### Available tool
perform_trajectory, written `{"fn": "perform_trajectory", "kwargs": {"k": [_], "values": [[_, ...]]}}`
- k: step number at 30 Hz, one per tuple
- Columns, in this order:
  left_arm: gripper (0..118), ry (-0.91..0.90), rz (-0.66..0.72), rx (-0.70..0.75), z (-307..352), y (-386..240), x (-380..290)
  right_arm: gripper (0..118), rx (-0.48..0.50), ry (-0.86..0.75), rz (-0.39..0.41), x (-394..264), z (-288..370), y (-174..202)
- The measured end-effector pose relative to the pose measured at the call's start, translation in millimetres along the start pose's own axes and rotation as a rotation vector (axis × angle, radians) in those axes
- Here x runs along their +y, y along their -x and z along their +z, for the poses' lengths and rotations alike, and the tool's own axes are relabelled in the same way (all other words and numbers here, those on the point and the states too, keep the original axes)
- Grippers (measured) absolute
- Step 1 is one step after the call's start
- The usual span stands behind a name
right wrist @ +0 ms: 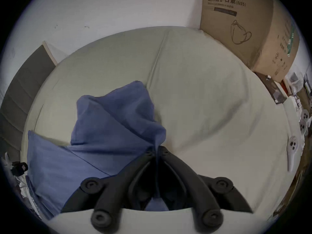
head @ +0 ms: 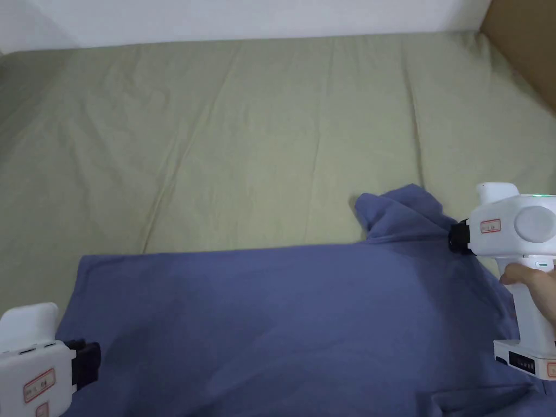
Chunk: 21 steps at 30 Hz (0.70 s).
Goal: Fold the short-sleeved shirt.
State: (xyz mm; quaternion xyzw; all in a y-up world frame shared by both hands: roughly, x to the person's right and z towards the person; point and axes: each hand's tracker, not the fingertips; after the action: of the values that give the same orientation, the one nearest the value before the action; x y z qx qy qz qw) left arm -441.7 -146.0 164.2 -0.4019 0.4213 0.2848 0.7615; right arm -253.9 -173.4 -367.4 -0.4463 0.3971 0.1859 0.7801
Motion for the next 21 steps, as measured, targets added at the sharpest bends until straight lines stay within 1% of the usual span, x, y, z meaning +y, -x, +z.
{"fn": "perform_trajectory", "kwargs": {"k": [2,3,5,6,7,8,9,10,11,14,16,18,19,20,21], "values": [[0,-0.021,0.001,-0.015,0,4,6,2,0.018,-0.003,-0.024,3,3,-3],[0,-0.036,-0.002,-0.048,0,6,11,2,0.041,-0.008,-0.037,3,5,-4],[1,-0.041,0.011,-0.082,-5,14,25,2,0.037,-0.012,-0.036,3,9,-4],[9,-0.052,0.017,-0.077,-10,16,34,2,0.033,-0.011,-0.029,4,12,-1],[37,-0.067,0.028,-0.073,-14,18,44,2,0.034,-0.009,-0.022,4,12,-2],[61,-0.073,0.032,-0.058,-22,21,55,2,0.035,-0.006,-0.016,3,12,-2],[78,-0.067,0.032,-0.051,-31,24,67,2,0.033,-0.003,-0.013,3,13,-2],[90,-0.061,0.040,-0.038,-39,25,77,2,0.032,-0.002,-0.012,3,12,-2],[92,-0.063,0.038,-0.025,-48,26,88,2,0.034,-0.003,-0.012,2,12,-2],[92,-0.052,0.017,0.019,-81,30,111,2,0.037,-0.001,-0.021,2,11,-3],[91,-0.033,0.030,0.025,-95,31,117,2,0.040,0.002,-0.027,1,10,-3],[87,-0.002,0.036,0.007,-109,31,117,2,0.040,0.006,-0.021,1,9,-3],[80,0.016,0.040,0.007,-113,31,116,2,0.038,0.009,-0.015,1,9,-2],[68,0.007,0.024,0.032,-114,30,113,2,0.038,0.011,-0.009,0,9,-2],[44,-0.002,0.019,0.040,-111,28,112,2,0.038,0.013,-0.007,0,9,-2]]}}
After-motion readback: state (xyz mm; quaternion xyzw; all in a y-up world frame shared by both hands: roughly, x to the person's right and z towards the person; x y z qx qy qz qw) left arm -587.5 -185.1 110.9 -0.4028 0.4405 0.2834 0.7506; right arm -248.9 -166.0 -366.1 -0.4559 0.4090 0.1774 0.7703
